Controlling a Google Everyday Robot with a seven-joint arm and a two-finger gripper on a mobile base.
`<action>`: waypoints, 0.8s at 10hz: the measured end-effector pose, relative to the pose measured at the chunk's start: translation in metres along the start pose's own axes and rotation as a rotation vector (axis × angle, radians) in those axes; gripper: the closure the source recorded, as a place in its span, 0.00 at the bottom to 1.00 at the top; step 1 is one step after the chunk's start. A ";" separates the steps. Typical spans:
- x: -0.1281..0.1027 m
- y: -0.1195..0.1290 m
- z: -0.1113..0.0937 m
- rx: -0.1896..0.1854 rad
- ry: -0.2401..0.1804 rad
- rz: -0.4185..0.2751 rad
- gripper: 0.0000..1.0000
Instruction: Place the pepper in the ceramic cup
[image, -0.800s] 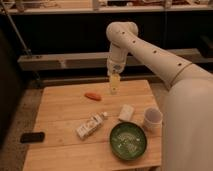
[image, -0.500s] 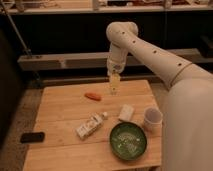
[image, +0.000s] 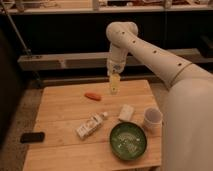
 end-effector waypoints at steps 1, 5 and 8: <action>0.000 0.000 0.000 0.000 0.000 0.000 0.20; 0.000 0.000 0.000 0.000 0.000 0.000 0.20; 0.002 0.008 0.005 -0.004 0.009 -0.001 0.20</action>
